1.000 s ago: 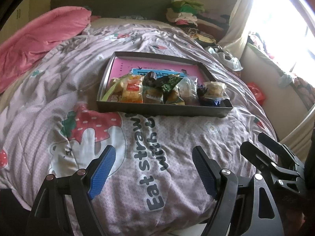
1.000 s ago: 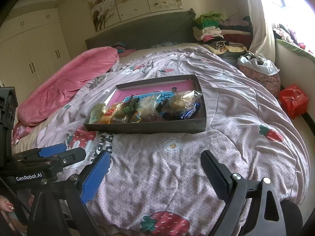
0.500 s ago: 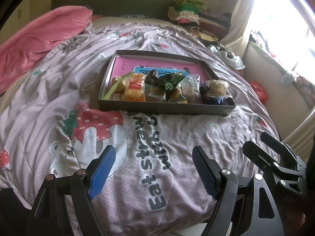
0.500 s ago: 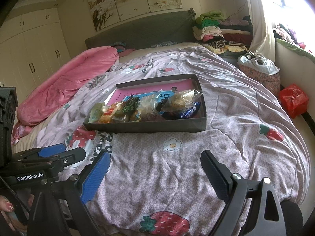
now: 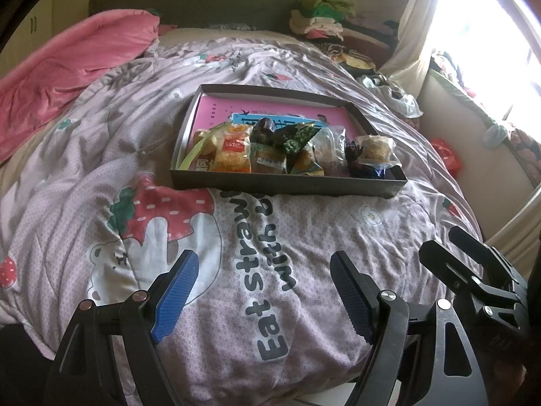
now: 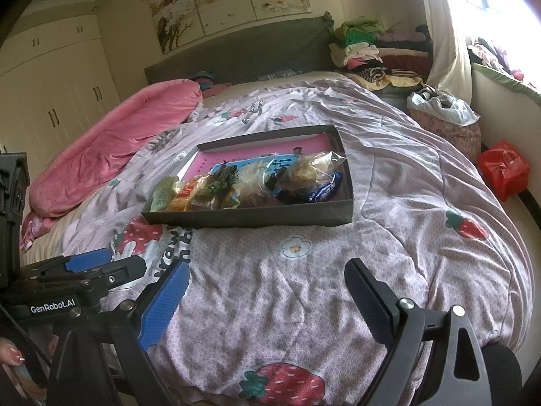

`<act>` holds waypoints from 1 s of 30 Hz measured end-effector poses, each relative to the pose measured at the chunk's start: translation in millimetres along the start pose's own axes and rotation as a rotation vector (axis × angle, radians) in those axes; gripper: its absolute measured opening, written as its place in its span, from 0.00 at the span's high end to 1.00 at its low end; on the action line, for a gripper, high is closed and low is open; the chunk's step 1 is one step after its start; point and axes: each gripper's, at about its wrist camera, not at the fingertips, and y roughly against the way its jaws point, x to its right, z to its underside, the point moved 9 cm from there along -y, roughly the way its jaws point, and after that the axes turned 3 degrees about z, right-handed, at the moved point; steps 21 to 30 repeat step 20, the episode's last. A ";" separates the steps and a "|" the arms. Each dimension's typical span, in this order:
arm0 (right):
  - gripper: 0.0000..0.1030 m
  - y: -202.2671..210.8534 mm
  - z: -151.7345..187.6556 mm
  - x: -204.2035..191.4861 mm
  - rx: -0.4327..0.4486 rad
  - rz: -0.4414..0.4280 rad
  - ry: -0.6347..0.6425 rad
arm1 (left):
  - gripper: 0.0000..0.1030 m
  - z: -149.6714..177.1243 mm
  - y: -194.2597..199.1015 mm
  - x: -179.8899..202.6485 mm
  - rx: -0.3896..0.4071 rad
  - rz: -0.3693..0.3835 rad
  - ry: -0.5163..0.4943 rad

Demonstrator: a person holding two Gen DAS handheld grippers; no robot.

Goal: Organize snacks

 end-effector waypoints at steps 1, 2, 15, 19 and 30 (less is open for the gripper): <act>0.09 -0.6 0.7 0.0 -0.001 0.001 0.001 | 0.21 -0.2 -0.5 0.1 0.001 -0.002 -0.002; 0.09 -1.9 1.5 1.3 -0.001 0.002 0.001 | 0.21 0.3 -0.9 -0.5 0.000 -0.006 -0.007; 0.09 -8.3 -6.1 30.0 0.012 0.043 -0.038 | 0.21 -2.4 -9.1 -23.6 -0.003 -0.089 0.022; 0.09 -12.7 -12.2 48.6 0.016 0.068 -0.081 | 0.21 -9.1 -12.6 -32.8 0.007 -0.080 0.050; 0.08 -15.1 -14.2 55.3 0.013 0.078 -0.093 | 0.21 -13.7 -12.4 -38.6 0.022 -0.087 0.059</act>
